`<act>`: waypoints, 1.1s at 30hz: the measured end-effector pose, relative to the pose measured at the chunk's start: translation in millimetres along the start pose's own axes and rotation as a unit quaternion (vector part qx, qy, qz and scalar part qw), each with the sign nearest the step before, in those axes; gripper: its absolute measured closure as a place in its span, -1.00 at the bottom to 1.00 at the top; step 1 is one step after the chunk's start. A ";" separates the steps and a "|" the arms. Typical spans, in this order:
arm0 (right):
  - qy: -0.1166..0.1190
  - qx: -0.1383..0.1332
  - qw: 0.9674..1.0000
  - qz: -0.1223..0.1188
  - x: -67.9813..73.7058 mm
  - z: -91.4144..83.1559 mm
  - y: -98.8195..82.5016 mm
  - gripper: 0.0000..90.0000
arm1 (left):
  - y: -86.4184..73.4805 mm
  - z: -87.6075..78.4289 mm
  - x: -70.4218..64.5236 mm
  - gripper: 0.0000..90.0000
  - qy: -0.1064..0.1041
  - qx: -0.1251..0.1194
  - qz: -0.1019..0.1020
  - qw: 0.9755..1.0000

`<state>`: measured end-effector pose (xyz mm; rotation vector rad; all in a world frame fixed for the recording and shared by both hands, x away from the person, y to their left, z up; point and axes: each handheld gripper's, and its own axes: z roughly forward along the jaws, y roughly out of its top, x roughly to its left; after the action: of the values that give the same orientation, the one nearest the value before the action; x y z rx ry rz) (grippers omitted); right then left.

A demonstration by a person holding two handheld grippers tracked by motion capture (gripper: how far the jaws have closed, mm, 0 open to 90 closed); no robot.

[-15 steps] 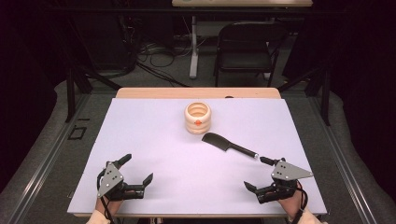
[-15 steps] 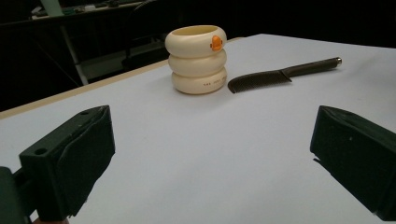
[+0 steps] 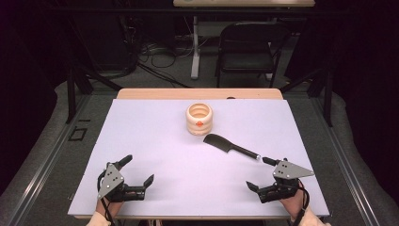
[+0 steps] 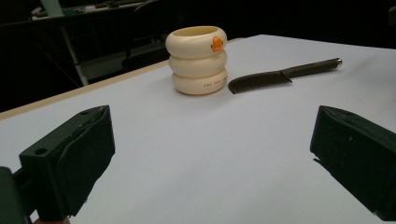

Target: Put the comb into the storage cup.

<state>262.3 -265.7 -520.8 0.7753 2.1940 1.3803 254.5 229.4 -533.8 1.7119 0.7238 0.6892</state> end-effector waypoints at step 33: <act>-0.014 0.033 0.999 -0.009 -10.3 21.8 14.5 -1.00 | 0.5 3.8 -0.1 -1.00 -0.005 0.004 0.009 1.000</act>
<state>286.9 -252.9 -515.9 0.7924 2.2284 1.2872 257.4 226.9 -534.3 1.7306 0.7064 0.6908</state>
